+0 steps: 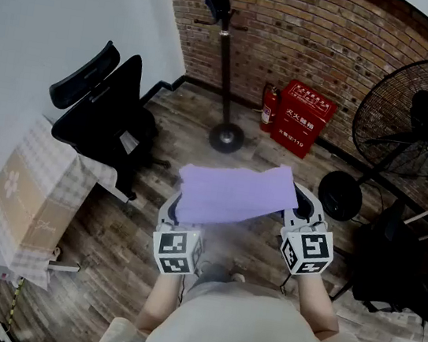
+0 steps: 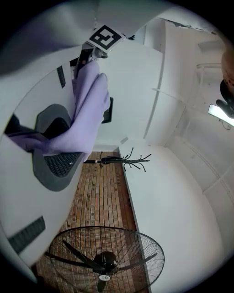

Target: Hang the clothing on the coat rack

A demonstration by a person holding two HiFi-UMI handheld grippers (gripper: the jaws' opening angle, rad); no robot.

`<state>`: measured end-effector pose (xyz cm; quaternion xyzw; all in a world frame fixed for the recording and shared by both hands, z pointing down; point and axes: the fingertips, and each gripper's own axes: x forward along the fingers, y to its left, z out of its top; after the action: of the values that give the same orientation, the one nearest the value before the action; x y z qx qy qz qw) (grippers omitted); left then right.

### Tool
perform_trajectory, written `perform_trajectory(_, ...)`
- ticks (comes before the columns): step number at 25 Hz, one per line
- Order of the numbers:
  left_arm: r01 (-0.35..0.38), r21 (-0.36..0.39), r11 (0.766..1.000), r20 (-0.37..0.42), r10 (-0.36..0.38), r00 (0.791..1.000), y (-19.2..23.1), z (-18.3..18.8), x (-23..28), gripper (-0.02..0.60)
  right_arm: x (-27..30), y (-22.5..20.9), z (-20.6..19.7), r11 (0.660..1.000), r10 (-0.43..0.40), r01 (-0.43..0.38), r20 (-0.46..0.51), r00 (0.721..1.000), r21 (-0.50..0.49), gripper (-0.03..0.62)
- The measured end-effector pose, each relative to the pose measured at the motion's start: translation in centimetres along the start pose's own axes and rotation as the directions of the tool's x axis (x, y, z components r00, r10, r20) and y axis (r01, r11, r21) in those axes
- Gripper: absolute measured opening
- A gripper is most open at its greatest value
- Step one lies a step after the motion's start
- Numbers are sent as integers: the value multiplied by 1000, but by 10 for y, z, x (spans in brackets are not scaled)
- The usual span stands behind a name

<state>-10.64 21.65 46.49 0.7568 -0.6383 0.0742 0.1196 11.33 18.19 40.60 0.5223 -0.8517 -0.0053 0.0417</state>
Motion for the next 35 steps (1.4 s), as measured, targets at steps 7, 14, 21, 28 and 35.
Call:
perform_trajectory(7, 2, -2, 1000, 9, -2, 1000, -15, 5, -12, 135, -18, -5, 4, 1000, -9, 9, 6, 1000, 0, 20)
perform_trajectory(14, 1, 4, 1000, 6, -1, 1000, -23, 4, -13, 135, -24, -12, 5, 1000, -10, 10, 11, 1000, 1, 20)
perform_trajectory(21, -8, 2, 1000, 5, 8, 1000, -28, 6, -12, 135, -24, -17, 6, 1000, 13, -13, 18, 1000, -3, 21)
perform_trajectory(28, -17, -11, 1000, 4, 17, 1000, -26, 5, -1, 135, -11, -21, 2, 999, 36, -36, 27, 999, 11, 21)
perform_trajectory(35, -13, -3, 1000, 15, 13, 1000, -18, 18, 34, 135, 19, -35, -1, 999, 32, -33, 21, 999, 19, 21)
